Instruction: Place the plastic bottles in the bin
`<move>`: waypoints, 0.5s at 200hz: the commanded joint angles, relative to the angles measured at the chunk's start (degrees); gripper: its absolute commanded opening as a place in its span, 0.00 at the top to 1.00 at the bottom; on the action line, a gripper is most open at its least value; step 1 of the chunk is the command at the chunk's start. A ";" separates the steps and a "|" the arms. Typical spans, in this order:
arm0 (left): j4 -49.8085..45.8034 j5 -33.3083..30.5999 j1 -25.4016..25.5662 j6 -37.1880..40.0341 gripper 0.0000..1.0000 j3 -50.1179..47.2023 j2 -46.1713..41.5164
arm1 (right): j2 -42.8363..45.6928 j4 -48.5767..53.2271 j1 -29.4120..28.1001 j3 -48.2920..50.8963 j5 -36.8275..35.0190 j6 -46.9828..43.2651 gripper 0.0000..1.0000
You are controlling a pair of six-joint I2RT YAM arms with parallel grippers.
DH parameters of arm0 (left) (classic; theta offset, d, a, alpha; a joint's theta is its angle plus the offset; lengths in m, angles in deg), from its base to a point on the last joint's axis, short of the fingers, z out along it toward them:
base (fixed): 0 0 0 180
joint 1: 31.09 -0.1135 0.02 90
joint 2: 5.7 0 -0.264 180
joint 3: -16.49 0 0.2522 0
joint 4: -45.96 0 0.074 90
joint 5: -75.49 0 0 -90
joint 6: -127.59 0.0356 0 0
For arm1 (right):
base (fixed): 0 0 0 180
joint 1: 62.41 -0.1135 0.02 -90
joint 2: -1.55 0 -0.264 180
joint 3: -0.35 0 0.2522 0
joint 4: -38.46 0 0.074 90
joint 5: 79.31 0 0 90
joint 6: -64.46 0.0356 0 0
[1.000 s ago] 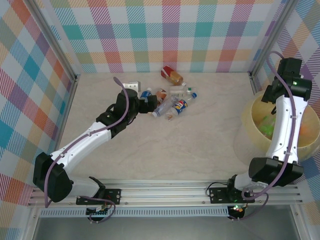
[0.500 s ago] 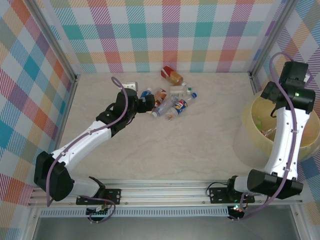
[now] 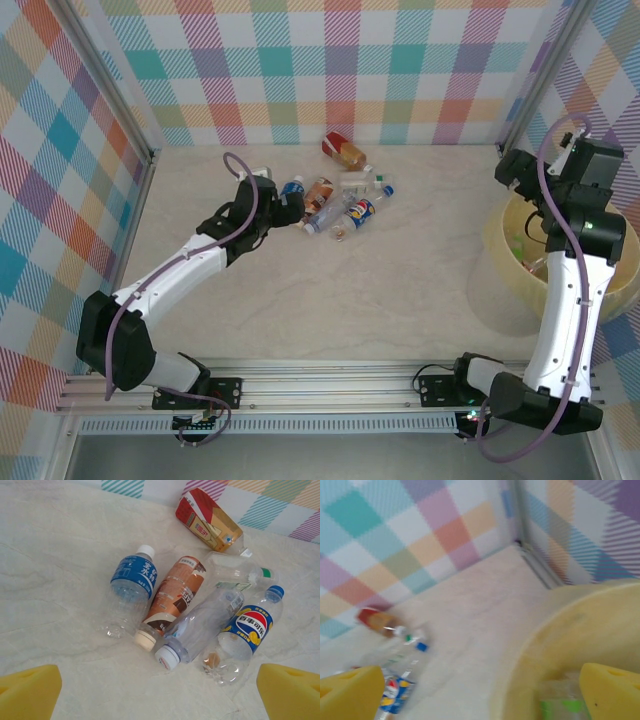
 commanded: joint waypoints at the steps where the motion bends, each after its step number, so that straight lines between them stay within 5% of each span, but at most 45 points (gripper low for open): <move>1: -0.89 0.57 -1.06 -1.34 0.00 1.22 -0.09 | 1.46 -8.81 -1.11 2.04 15.97 2.73 0.00; 45: -0.52 0.82 -1.94 -2.24 0.00 0.37 -0.33 | 2.61 -18.53 -7.78 6.57 28.50 3.94 0.00; 100: -5.77 3.06 -4.65 -3.31 0.00 4.03 4.95 | 1.37 -26.58 -21.81 11.19 27.17 2.40 0.00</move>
